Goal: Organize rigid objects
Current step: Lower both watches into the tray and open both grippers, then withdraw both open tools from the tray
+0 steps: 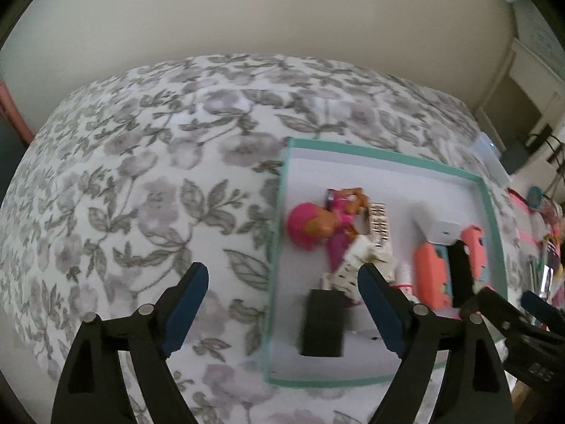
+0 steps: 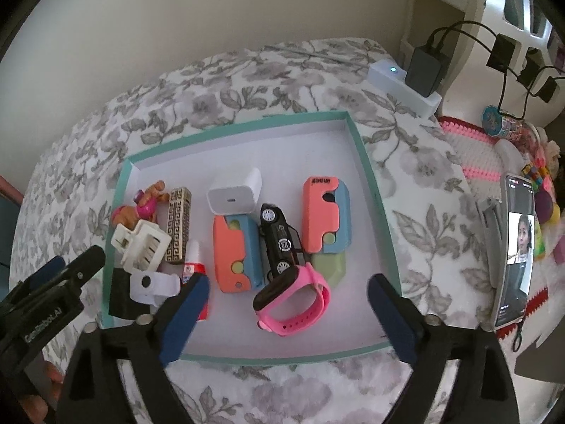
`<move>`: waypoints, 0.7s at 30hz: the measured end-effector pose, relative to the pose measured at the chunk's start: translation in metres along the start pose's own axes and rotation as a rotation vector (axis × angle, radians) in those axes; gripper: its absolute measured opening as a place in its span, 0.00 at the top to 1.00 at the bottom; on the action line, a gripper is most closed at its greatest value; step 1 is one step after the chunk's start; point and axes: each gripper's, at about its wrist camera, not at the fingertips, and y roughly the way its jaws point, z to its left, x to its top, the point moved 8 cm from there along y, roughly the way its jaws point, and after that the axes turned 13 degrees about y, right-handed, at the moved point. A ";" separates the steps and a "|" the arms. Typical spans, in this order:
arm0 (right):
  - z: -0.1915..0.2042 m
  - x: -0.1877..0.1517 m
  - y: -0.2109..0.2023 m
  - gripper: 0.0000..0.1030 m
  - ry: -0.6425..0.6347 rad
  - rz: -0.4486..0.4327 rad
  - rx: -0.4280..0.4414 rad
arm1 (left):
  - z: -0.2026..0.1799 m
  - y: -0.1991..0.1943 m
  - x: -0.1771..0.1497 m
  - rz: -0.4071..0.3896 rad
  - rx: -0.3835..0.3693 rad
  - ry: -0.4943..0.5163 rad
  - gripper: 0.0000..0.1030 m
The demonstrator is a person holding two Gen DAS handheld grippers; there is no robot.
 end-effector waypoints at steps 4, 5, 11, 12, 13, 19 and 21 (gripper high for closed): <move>0.004 0.002 -0.002 0.00 0.000 -0.024 0.011 | 0.014 0.005 -0.003 0.002 0.026 -0.031 0.11; 0.005 0.002 -0.003 0.00 -0.001 -0.029 0.015 | 0.017 0.006 -0.003 0.001 0.030 -0.040 0.11; 0.012 0.003 -0.006 0.00 -0.019 -0.063 0.030 | 0.033 0.004 -0.007 -0.010 0.053 -0.069 0.00; 0.013 0.002 -0.007 0.00 -0.022 -0.067 0.030 | 0.036 0.002 -0.008 -0.017 0.056 -0.075 0.00; 0.014 0.002 -0.007 0.00 -0.028 -0.071 0.030 | 0.038 -0.001 -0.008 -0.025 0.058 -0.077 0.00; 0.021 -0.002 -0.014 0.00 -0.039 -0.091 0.037 | 0.038 -0.014 -0.009 -0.049 0.053 -0.058 0.00; 0.023 -0.004 -0.015 0.00 -0.041 -0.094 0.038 | 0.037 -0.018 -0.012 -0.046 0.056 -0.040 0.00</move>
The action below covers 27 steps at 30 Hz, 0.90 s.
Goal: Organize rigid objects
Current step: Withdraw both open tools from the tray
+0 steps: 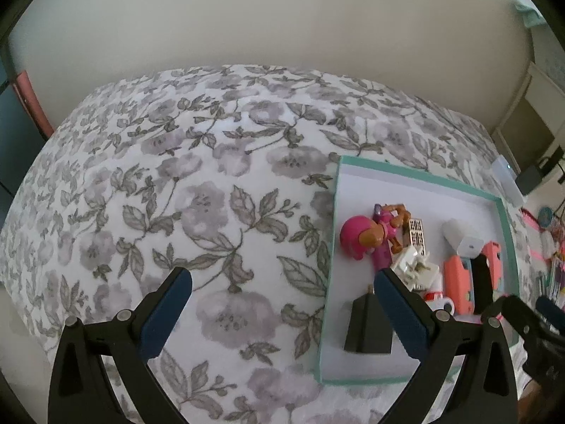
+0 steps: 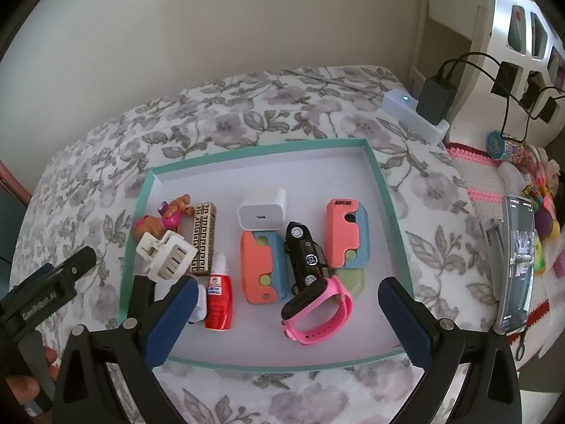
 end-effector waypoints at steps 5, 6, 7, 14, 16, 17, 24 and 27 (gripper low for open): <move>0.005 -0.004 -0.005 0.00 -0.011 -0.007 -0.008 | 0.002 -0.009 -0.006 -0.005 -0.009 0.007 0.00; 0.006 -0.005 -0.006 0.00 -0.013 -0.009 -0.008 | 0.004 -0.011 -0.008 -0.009 -0.014 0.003 0.00; 0.007 -0.007 -0.007 0.00 -0.014 -0.009 -0.008 | 0.005 -0.013 -0.009 -0.012 -0.019 -0.004 0.00; 0.010 -0.015 -0.013 0.00 -0.026 -0.008 -0.013 | 0.012 -0.024 -0.018 -0.015 -0.009 -0.010 0.00; 0.011 -0.018 -0.015 0.00 -0.031 -0.010 -0.015 | 0.014 -0.026 -0.020 -0.015 -0.003 -0.010 0.00; 0.011 -0.019 -0.015 0.00 -0.033 -0.011 -0.016 | 0.015 -0.027 -0.021 -0.015 -0.001 -0.011 0.00; 0.010 -0.029 -0.016 0.00 -0.045 0.001 -0.029 | 0.019 -0.031 -0.027 -0.002 -0.013 -0.027 0.00; 0.010 -0.031 -0.018 0.00 -0.046 -0.001 -0.027 | 0.018 -0.035 -0.028 -0.014 -0.013 -0.023 0.00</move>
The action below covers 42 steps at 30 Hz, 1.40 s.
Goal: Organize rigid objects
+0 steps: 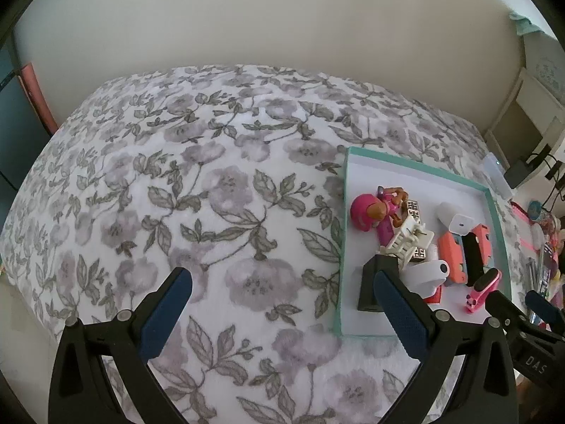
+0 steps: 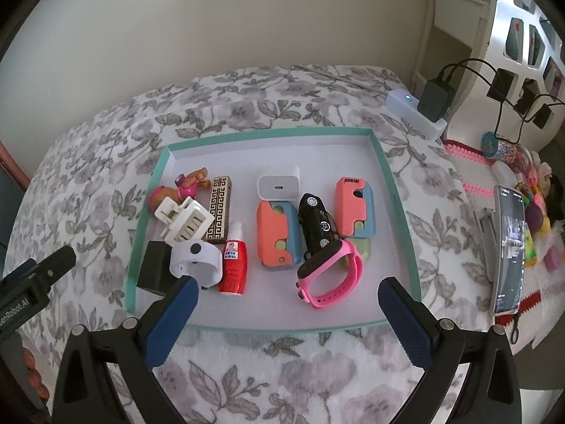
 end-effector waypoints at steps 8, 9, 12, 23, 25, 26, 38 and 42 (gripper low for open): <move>0.002 -0.003 -0.008 0.00 0.000 -0.020 0.016 | -0.002 -0.006 -0.005 -0.007 0.017 0.029 0.00; 0.003 -0.002 -0.009 0.00 0.001 -0.026 0.020 | -0.003 -0.006 -0.006 -0.005 0.020 0.035 0.00; 0.005 -0.001 -0.015 0.00 0.004 -0.045 0.035 | -0.005 -0.006 -0.009 0.010 0.053 0.058 0.00; 0.007 -0.002 -0.020 0.00 -0.001 -0.056 0.040 | -0.001 -0.006 -0.016 0.030 0.078 0.062 0.00; 0.007 -0.002 -0.020 0.00 -0.004 -0.057 0.041 | -0.001 -0.007 -0.016 0.028 0.075 0.064 0.00; 0.008 -0.002 -0.020 0.00 -0.005 -0.056 0.040 | -0.001 -0.007 -0.016 0.027 0.075 0.065 0.00; 0.009 -0.003 -0.019 0.00 -0.018 -0.054 0.036 | -0.008 -0.009 -0.009 0.005 0.049 0.070 0.00; 0.009 -0.003 -0.018 0.00 -0.020 -0.053 0.036 | -0.009 -0.010 -0.008 -0.004 0.051 0.069 0.00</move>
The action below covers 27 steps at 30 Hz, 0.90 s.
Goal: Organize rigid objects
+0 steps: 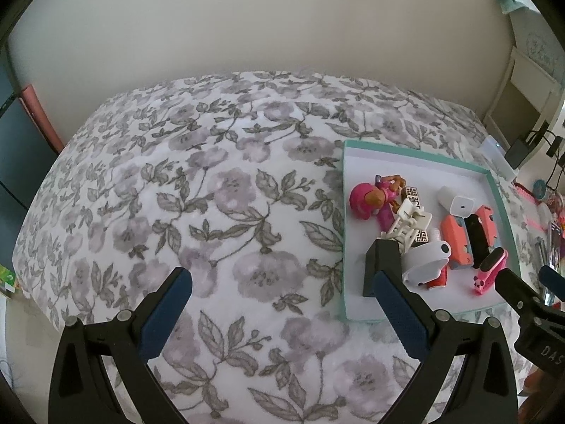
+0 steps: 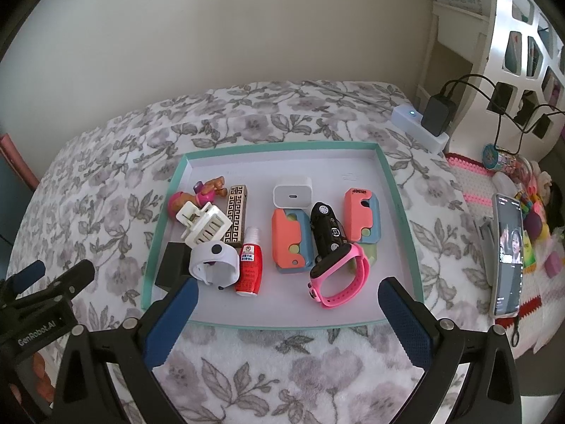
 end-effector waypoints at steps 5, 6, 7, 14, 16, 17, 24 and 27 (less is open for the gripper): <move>0.000 0.000 0.002 0.00 -0.004 0.003 0.000 | -0.001 -0.001 0.001 -0.003 0.001 0.001 0.00; -0.001 0.000 0.002 0.00 -0.003 0.003 -0.001 | -0.001 -0.001 0.001 -0.005 0.001 0.002 0.00; -0.001 0.000 0.002 0.00 -0.003 0.003 -0.001 | -0.001 -0.002 0.001 -0.007 0.002 0.001 0.00; -0.002 0.000 0.003 0.00 -0.002 0.007 0.000 | -0.002 -0.003 0.003 -0.013 0.002 0.004 0.00; -0.002 0.000 0.003 0.00 -0.002 0.007 -0.001 | -0.002 -0.002 0.002 -0.013 0.002 0.003 0.00; -0.002 0.000 0.003 0.00 -0.002 0.007 -0.001 | -0.001 -0.002 0.002 -0.012 0.002 0.002 0.00; -0.002 0.000 0.004 0.00 -0.002 0.008 -0.002 | 0.000 -0.002 0.002 -0.008 0.005 -0.006 0.00; -0.003 -0.001 0.005 0.00 -0.003 0.011 -0.001 | 0.000 -0.001 0.002 -0.007 0.007 -0.004 0.00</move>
